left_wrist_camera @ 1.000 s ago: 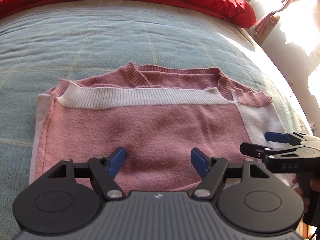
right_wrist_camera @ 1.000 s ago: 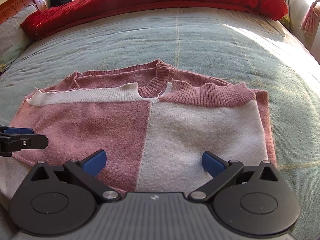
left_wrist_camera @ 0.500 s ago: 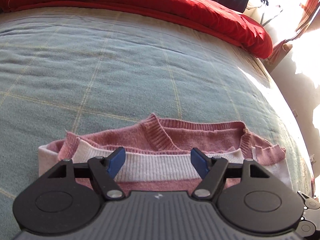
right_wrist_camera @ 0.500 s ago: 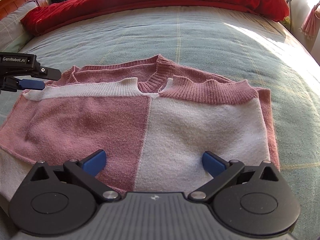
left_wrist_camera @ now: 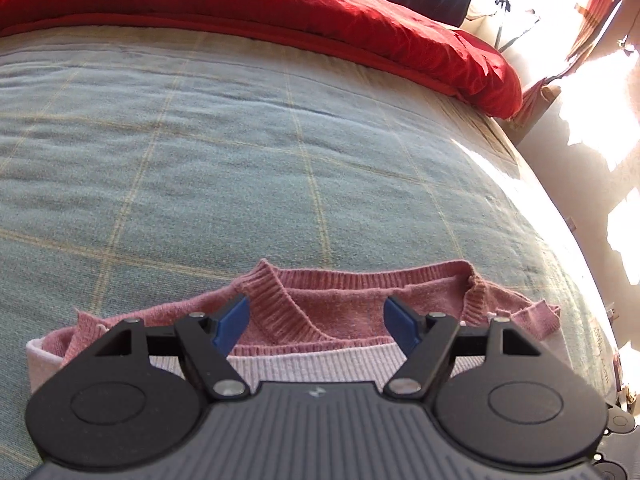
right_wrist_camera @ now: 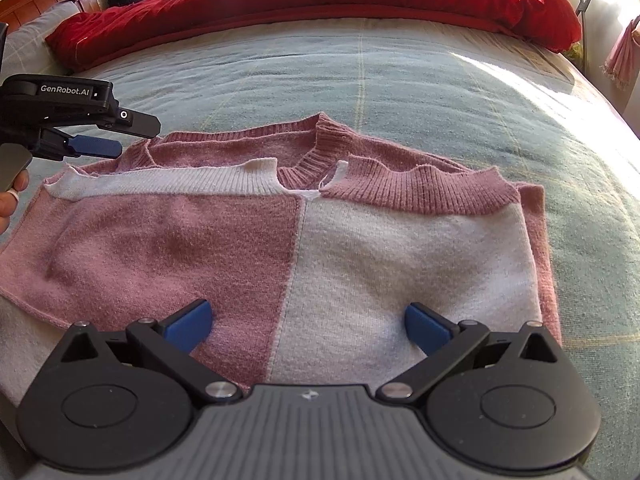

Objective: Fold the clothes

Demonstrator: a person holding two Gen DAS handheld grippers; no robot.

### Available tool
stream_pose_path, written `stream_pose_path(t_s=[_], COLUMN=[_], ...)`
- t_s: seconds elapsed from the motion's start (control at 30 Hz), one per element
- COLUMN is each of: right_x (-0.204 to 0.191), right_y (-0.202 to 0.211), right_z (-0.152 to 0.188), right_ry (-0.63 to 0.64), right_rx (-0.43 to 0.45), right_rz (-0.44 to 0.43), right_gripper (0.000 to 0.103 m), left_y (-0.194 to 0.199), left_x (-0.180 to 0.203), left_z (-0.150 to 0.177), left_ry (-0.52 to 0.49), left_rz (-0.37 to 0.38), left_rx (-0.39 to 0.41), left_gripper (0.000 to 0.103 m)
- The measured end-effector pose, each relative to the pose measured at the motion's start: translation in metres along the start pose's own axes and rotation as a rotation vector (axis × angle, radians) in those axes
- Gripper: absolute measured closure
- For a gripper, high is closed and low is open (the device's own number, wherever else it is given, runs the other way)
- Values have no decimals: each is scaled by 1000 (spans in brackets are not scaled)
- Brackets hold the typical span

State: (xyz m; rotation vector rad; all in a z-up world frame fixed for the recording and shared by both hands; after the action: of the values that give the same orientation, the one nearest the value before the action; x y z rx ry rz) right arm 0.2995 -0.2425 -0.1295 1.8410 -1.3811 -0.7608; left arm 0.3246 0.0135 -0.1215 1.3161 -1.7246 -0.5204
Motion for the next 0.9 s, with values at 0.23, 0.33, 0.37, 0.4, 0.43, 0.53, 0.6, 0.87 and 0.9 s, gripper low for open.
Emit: stream_pose_path(t_s=[0.23,0.33,0.37,0.4,0.43,0.53,0.6,0.87,0.9], right_x=[6,15,17,18,21,30,36,32,31], right_y=[15,22,20,15,6,-26,-51,-60,-49], right_z=[-13,-39,-49,-59,-70,-95,-102,-100,-100], right_ry=[-37,-42,-40,-42,-49,-94,-144,-146,-146], right_rx=[26,89,110,120,121,109,74,16,30], right_rz=[-41,-83,-86,-87,-99,-130,-151,-103,-116], right_gripper=[0,0,0,0,0,0,0,0,0], left_y=[2,24,31,37,42,56,63,85,89], left_x=[1,6,6,5,4,-2,-8,-21,-20], left_z=[-2,3,6,9,11,20,25,46,48], left_ry=[8,-22,-27,-28,-27,-20,-15,-23,-23], left_rz=[-23,-49,-55,-59,-62,-84,-100,-141,-136], left_rx=[-38,-27,-21,-16,-14,-16,-25,-61,-59], left_gripper=[29,28,28,27,27,27,27,27,27])
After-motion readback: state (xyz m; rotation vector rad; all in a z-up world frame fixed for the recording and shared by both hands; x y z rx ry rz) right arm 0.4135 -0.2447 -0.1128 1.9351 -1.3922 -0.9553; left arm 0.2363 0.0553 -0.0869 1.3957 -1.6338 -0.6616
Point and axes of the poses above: each gripper's, at about its wrist camera, not at the fingertips, and y roughly against the way its jaws point, x to its right, z to its underside, the point moved 2 cm from there along -y, roughly the way its jaws point, and after that the axes turned 5 degrees about y, right-handed, at the moved point
